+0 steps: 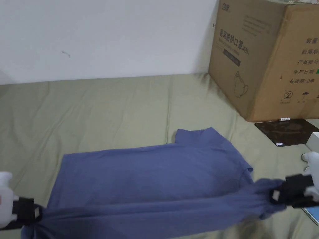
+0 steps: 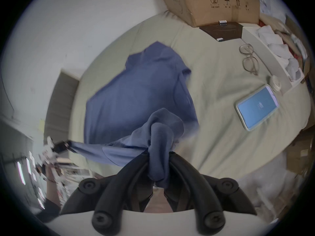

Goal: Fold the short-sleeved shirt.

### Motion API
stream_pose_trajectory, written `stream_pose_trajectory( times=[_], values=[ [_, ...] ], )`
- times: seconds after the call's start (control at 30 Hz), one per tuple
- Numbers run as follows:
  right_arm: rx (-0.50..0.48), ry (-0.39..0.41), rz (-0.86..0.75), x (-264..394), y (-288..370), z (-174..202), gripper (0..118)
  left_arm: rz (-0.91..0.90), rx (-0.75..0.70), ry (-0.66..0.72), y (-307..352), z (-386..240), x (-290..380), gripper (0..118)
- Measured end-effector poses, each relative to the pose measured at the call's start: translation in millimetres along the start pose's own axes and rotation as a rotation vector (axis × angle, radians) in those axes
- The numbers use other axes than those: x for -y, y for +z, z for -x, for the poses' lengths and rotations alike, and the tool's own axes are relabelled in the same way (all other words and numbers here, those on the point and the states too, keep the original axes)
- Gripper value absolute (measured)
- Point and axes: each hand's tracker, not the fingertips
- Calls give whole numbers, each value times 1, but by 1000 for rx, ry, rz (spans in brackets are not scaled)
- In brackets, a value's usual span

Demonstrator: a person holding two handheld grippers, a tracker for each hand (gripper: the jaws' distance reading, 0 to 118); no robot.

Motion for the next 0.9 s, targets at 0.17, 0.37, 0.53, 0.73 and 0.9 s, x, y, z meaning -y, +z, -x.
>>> stream_pose_trajectory(
  times=[0.17,0.37,0.53,0.73,0.9],
  values=[
    [3,-206,19,-73,-61,-4,8,30,41,157,-54,9,-48,7],
    [69,-203,-208,-63,-68,6,115,-126,73,192,-51,9,-47,116],
    [98,-43,-295,-25,-42,21,115,-304,10,85,-22,-5,-16,115],
    [-89,185,-552,70,-10,41,29,-593,18,-104,25,-41,72,47],
    [-92,215,-595,107,-11,50,0,-578,14,-117,45,-48,110,0]
  ],
)
